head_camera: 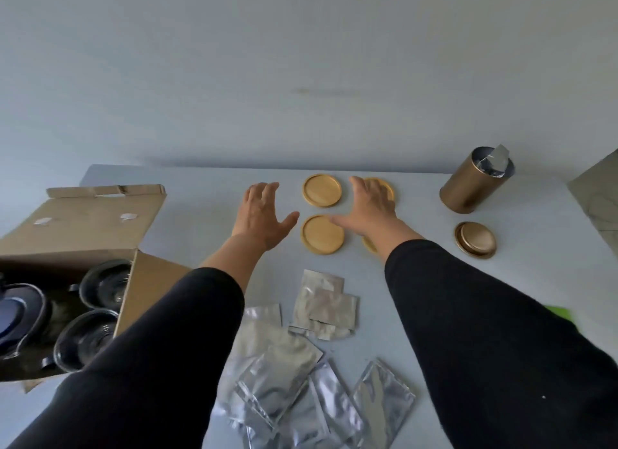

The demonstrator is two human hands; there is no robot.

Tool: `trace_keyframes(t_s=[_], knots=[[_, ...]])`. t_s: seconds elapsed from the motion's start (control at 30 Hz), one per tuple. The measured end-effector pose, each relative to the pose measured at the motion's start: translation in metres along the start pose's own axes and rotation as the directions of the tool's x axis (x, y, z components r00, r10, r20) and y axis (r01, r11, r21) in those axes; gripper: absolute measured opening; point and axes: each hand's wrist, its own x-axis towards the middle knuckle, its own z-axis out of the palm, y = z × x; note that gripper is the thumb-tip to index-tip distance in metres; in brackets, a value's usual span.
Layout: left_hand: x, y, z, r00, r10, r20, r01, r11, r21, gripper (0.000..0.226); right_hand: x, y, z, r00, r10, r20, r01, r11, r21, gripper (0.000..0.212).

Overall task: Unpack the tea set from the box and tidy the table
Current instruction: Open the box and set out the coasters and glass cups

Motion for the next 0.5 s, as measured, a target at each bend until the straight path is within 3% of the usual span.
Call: trace_keyframes(t_s=[0.27, 0.5], knots=[[-0.062, -0.093, -0.133, 0.991, -0.052, -0.126, 0.06, 0.997, 0.057, 0.055, -0.059, -0.147, -0.009, 0.985, -0.163, -0.06, 0.163, 0.987, -0.01, 0.08], [-0.135, -0.188, -0.204, 0.992, -0.125, -0.024, 0.127, 0.986, 0.109, 0.037, -0.121, -0.262, 0.027, 0.947, -0.319, 0.03, 0.319, 0.948, -0.012, 0.056]])
